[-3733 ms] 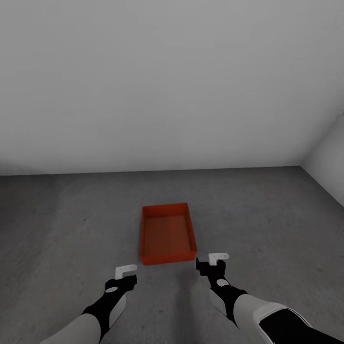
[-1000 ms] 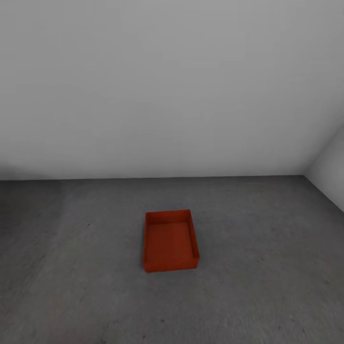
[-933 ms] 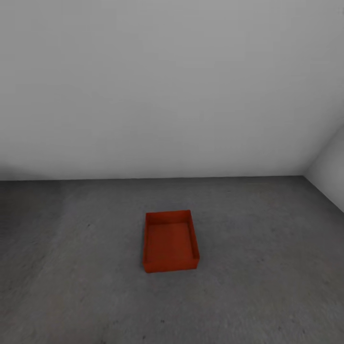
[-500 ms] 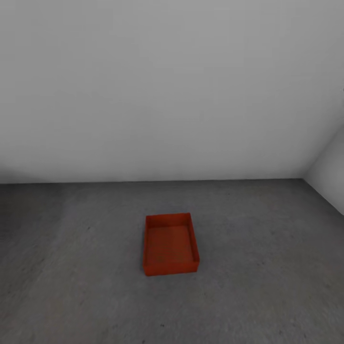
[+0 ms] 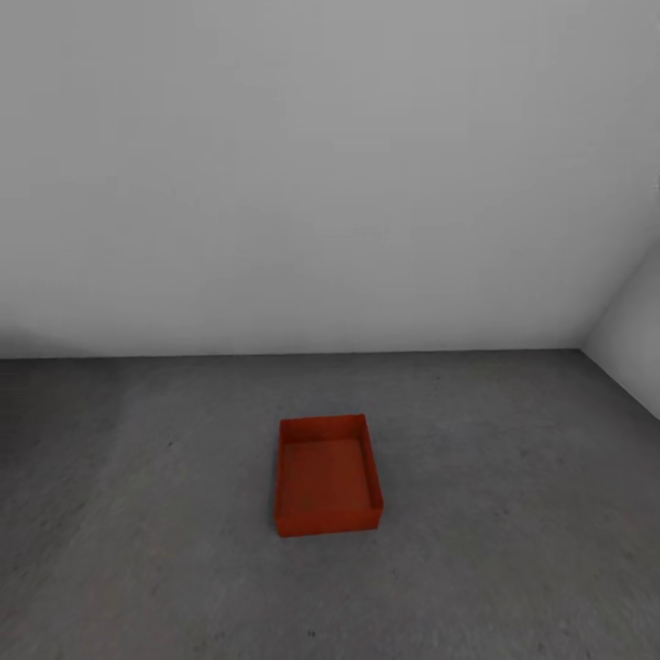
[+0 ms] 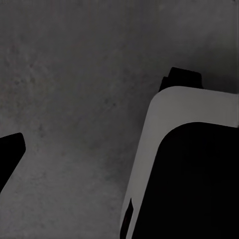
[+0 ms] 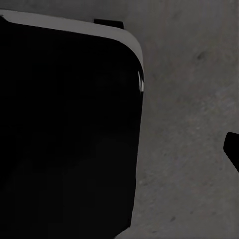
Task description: Move the two storage containers from the living room to the garage. In the garage, place one container on the floor and stack the other container on top of it (either order is fine).
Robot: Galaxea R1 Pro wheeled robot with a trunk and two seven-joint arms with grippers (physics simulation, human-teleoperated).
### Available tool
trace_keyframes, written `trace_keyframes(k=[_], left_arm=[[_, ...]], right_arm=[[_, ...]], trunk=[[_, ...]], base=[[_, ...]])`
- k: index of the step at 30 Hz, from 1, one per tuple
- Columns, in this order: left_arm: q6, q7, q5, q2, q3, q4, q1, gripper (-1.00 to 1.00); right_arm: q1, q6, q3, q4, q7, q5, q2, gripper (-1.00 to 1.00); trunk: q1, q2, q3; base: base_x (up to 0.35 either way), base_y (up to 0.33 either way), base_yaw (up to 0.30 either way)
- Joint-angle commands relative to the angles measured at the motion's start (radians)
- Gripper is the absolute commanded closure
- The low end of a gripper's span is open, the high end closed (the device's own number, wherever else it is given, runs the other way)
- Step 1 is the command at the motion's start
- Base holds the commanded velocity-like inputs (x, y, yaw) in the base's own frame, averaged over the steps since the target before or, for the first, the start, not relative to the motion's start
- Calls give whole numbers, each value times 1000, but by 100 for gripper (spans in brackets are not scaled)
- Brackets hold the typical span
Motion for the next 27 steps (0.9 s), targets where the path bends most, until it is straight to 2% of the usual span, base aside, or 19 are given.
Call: trace_keyframes(k=[1, 27], left_arm=[[-5, 0, 6, 0, 4, 1, -1, -100], [-4, 0, 7, 0, 4, 1, -1, -100]], right_arm=[[-1, -6, 8, 3, -1, -9, 1, -100], [-1, -10, 8, 3, 21, -10, -1, -100]], trunk=[[0, 0, 1], [0, 0, 43]], base=[[0, 0, 0], [0, 0, 0]])
